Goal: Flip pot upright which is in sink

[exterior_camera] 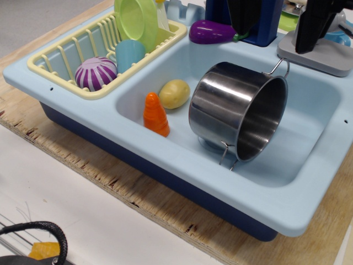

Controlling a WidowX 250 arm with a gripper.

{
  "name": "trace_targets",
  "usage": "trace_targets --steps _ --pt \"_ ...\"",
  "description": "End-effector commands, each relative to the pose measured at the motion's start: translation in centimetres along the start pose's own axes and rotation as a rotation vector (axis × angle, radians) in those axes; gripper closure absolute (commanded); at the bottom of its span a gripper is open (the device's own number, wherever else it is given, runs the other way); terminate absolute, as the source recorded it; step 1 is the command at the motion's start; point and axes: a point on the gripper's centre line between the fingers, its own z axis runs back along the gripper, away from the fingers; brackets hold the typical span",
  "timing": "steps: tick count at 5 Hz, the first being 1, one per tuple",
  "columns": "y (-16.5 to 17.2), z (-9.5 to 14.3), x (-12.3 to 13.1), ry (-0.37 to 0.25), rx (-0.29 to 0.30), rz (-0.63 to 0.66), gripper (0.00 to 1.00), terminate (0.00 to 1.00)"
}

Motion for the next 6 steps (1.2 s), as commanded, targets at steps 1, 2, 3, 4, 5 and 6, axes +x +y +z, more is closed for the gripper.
trace_targets --steps 1,2,3,4,5,6 --pt "0.0 0.0 0.0 0.000 0.000 0.000 0.00 0.00" --pt "-0.6 -0.7 -0.4 0.017 0.042 0.013 0.00 0.00" --pt "-1.0 -1.7 -0.5 0.107 0.153 0.050 0.00 0.00" --pt "-1.3 -3.1 -1.1 0.202 0.308 0.106 0.00 0.00" --pt "-1.1 -4.4 -1.5 0.248 0.419 0.146 0.00 0.00" --pt "-0.2 -5.4 -1.7 0.253 0.440 0.160 0.00 0.00"
